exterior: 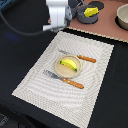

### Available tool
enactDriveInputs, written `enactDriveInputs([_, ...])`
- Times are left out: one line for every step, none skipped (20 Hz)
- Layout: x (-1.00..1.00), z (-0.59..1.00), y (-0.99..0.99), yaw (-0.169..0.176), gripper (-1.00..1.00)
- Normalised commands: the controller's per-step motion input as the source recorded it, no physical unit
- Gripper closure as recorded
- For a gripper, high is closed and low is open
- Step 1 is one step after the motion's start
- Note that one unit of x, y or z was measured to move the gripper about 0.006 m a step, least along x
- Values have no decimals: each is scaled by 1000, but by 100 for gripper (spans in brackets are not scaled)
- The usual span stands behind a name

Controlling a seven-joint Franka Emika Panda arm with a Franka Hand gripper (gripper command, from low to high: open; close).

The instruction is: Interact with the objects in diverse but meaningful ways.

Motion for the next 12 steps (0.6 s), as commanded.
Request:
enactDriveInputs([-697, 20, 637, 41, 100])
enactDriveInputs([-657, 0, 660, 38, 100])
enactDriveInputs([-611, 0, 686, 35, 100])
enactDriveInputs([-580, -3, 691, 35, 100])
enactDriveInputs([-503, -54, 720, 36, 100])
enactDriveInputs([-443, -89, 746, 35, 100])
enactDriveInputs([-414, -114, 754, 34, 100])
enactDriveInputs([-351, -129, 774, 35, 100])
enactDriveInputs([-311, -143, 786, 35, 100])
enactDriveInputs([-226, -137, 811, 33, 100])
enactDriveInputs([-97, -114, 837, 31, 100])
enactDriveInputs([-31, -80, 860, 25, 100])
